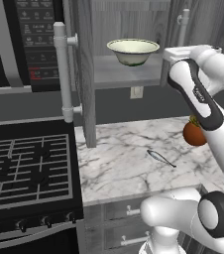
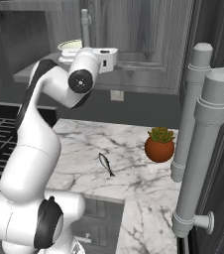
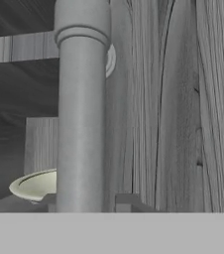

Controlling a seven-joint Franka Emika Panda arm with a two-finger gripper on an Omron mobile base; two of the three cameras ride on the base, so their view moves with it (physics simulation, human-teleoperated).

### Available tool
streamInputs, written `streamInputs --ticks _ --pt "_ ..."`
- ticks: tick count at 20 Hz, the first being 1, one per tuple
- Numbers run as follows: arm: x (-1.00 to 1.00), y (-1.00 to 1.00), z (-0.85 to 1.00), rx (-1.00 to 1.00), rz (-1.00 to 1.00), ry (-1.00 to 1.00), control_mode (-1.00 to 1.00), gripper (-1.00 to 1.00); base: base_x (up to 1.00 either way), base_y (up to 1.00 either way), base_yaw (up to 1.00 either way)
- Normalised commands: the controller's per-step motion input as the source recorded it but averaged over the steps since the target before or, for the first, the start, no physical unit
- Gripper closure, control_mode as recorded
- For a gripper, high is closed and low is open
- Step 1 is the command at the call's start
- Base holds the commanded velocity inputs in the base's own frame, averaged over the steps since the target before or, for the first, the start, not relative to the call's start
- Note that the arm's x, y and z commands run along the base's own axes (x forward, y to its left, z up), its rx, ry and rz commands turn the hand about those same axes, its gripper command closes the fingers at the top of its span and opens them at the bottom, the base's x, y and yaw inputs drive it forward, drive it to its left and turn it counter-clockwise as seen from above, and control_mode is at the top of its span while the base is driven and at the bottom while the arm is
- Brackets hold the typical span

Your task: Retrieve the bowl from the cabinet, then place the raw meat into the bowl to avoid contamination.

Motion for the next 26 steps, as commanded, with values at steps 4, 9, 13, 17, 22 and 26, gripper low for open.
streamInputs --ticks 4,9,13,17,22,26 --pt "-0.07 -0.11 0.02 0.00 0.00 0.03 -1.00 1.00 0.00 0.00 0.00" --pt "-0.18 -0.23 0.09 0.00 0.00 0.09 -1.00 1.00 0.00 0.00 0.00" --pt "-0.25 -0.33 0.13 0.00 0.00 0.12 -1.00 1.00 0.00 0.00 0.00" --pt "-0.32 -0.41 0.12 0.00 0.00 0.10 -1.00 1.00 0.00 0.00 0.00" --pt "-0.43 -0.58 0.01 0.00 0.00 0.01 -1.00 1.00 0.00 0.00 0.00" --pt "-0.46 -0.70 0.00 0.00 0.00 0.00 -1.00 1.00 0.00 0.00 0.00"
